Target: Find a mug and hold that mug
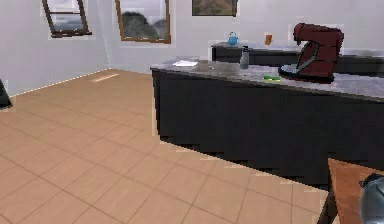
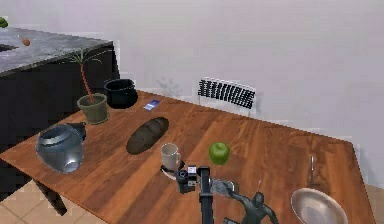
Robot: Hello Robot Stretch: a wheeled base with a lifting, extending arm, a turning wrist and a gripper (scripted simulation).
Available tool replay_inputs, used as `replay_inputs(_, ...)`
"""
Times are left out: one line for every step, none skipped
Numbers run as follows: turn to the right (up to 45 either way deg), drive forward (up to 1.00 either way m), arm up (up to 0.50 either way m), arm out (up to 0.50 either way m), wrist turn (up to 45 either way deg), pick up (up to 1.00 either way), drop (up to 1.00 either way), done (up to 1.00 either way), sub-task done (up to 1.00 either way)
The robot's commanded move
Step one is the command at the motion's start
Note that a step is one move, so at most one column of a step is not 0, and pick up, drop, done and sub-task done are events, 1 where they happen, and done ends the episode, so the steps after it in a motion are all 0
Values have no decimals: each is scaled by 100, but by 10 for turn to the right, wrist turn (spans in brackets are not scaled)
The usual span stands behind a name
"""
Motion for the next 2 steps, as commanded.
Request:
replay_inputs(0, 0, 0, 0, 0, 100, 0, 0, 0)
replay_inputs(0, 0, 10, 0, 0, 0, 0, 0, 0)
